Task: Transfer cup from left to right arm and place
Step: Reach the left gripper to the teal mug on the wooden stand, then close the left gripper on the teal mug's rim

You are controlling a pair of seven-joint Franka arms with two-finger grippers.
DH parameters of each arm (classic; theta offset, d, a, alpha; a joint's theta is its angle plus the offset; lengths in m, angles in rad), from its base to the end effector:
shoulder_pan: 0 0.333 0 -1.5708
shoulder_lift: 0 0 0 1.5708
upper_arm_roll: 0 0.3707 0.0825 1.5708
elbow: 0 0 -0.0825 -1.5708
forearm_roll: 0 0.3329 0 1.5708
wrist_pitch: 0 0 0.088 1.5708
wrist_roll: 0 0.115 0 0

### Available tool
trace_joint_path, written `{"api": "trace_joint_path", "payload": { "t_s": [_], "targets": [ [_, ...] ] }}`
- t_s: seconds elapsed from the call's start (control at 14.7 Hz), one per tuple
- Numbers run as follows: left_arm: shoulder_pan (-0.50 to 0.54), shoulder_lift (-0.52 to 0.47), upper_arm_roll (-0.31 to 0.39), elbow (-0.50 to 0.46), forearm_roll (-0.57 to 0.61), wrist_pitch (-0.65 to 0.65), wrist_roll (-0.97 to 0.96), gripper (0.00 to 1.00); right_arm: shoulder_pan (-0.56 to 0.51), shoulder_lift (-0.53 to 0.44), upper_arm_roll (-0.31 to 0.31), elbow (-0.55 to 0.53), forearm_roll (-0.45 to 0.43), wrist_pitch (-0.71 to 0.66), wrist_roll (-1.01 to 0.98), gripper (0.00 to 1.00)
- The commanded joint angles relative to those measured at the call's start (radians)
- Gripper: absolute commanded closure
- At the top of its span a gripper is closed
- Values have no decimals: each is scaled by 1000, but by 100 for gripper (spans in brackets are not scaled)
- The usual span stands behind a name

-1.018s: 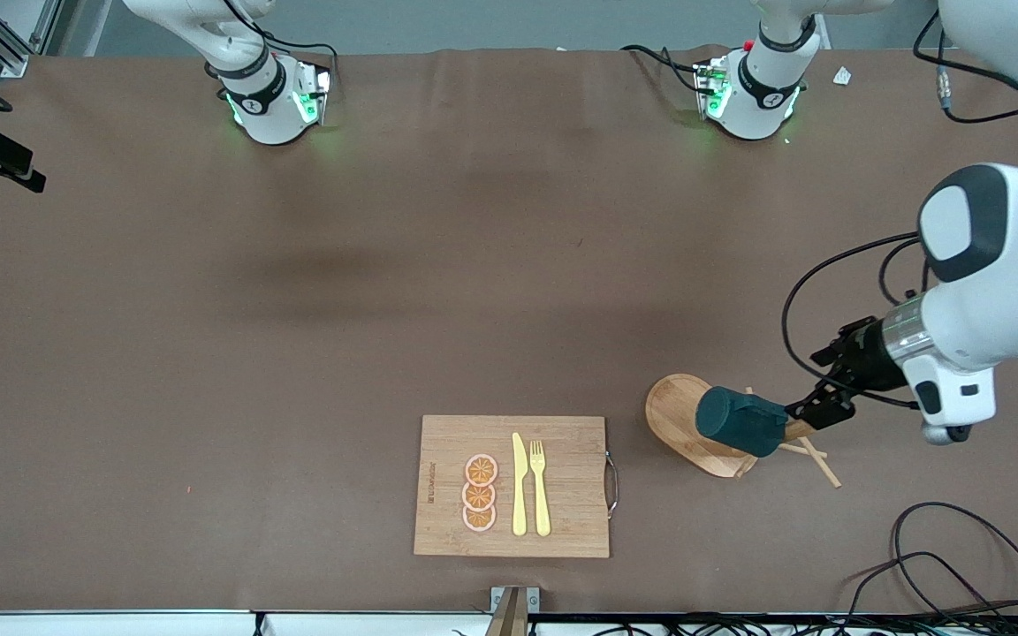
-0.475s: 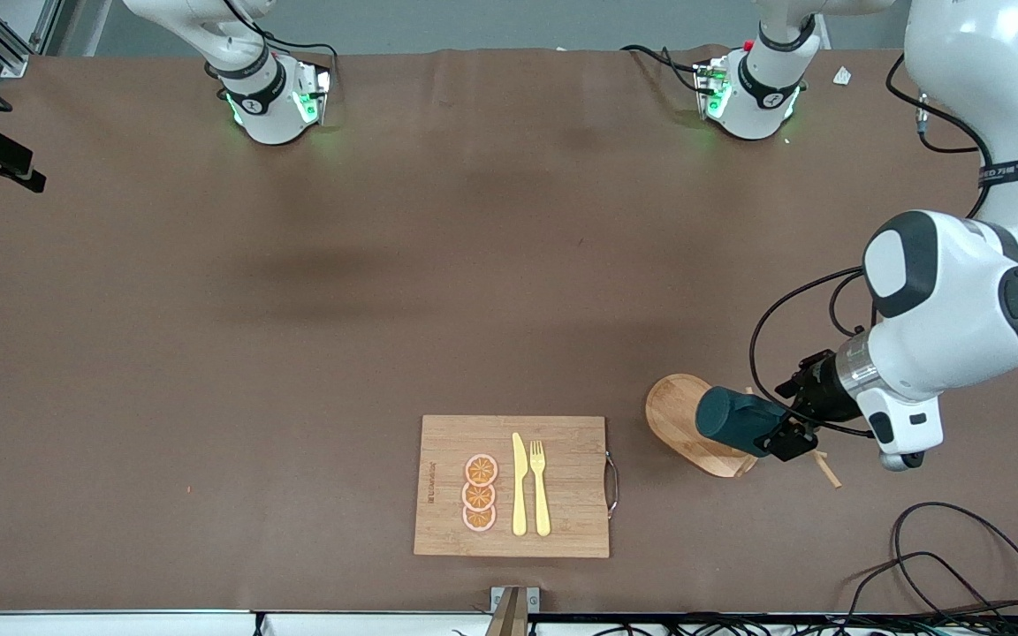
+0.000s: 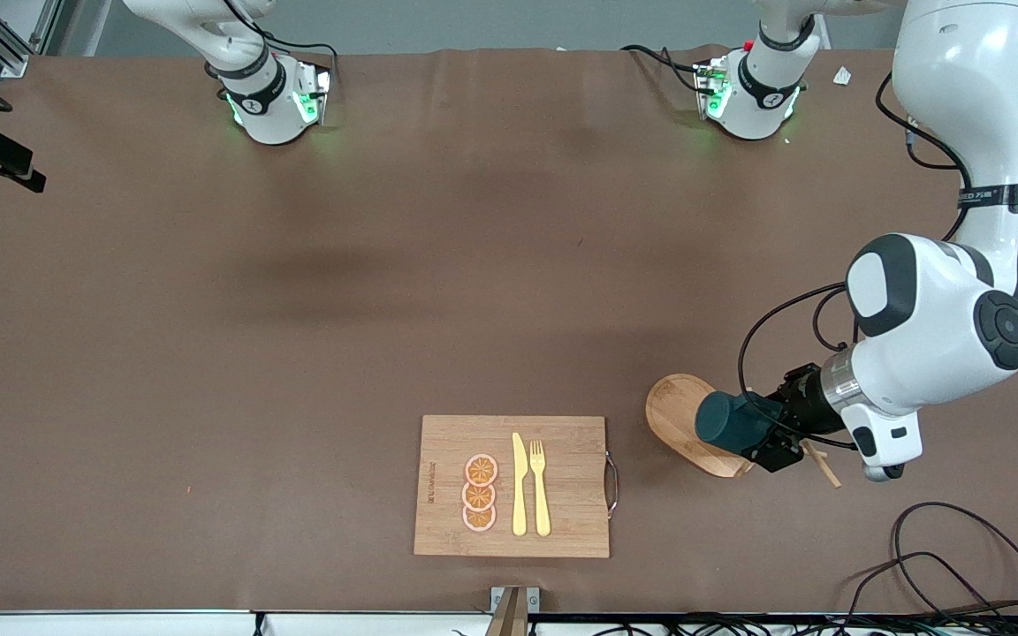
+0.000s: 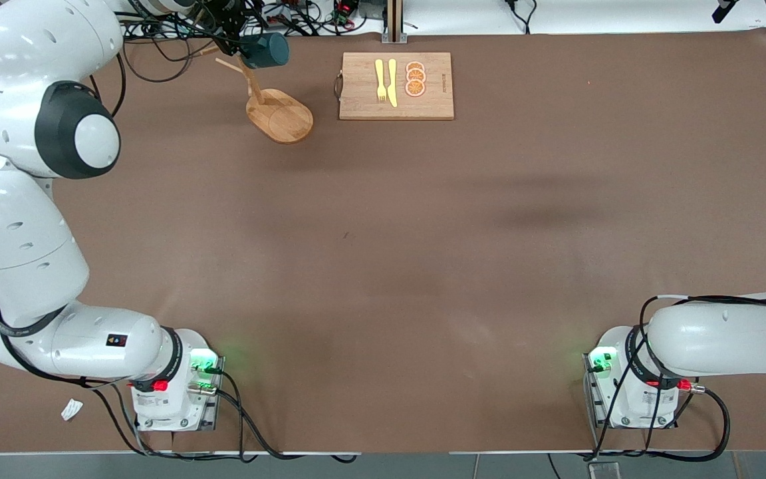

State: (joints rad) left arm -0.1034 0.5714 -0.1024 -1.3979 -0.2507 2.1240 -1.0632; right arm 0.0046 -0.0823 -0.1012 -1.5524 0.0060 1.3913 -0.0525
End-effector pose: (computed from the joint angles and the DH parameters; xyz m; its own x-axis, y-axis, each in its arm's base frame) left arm 0.6997 -0.1407 0.4507 0.5562 0.8110 -0.1814 0.8232 -0.5077 0.2541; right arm 0.4512 -0.0459 0.7030 0.9961 -0.0417 -0.0783 -0.0433 -0.9989 -0.0184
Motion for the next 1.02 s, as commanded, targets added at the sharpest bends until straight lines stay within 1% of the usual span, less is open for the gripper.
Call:
{"api": "trace_joint_path", "payload": {
  "t_s": [0.0,0.41,0.47,0.54,0.61,0.75,0.81,0.88,0.95],
  "targets": [
    [2,27,-5,22,-22,7,-17,0,-14,-17,11,-11,-1,-5,-10,0],
    [1,47,-19,20,-22,28,-17,1,-14,-17,11,-11,-1,-5,-10,0],
    [1,47,-19,22,-22,28,-17,5,-14,-17,11,-11,-1,-5,-10,0],
    [1,47,-20,22,-22,28,-15,16,-15,-17,11,-11,-1,-5,-10,0],
    [1,45,-20,22,-22,28,-11,31,-14,-17,11,-11,-1,-5,-10,0],
    [1,42,-20,27,-22,28,-3,51,-14,-16,11,-11,-1,-5,-10,0],
    [2,39,-22,30,-22,28,-4,58,-15,-16,11,-11,-1,-5,-10,0],
    [2,36,-22,30,-22,27,-7,60,-15,-16,11,-11,-1,-5,-10,0],
    [2,28,-36,30,-22,25,-15,61,-15,-17,11,-11,-1,-5,-10,0]
  ]
}}
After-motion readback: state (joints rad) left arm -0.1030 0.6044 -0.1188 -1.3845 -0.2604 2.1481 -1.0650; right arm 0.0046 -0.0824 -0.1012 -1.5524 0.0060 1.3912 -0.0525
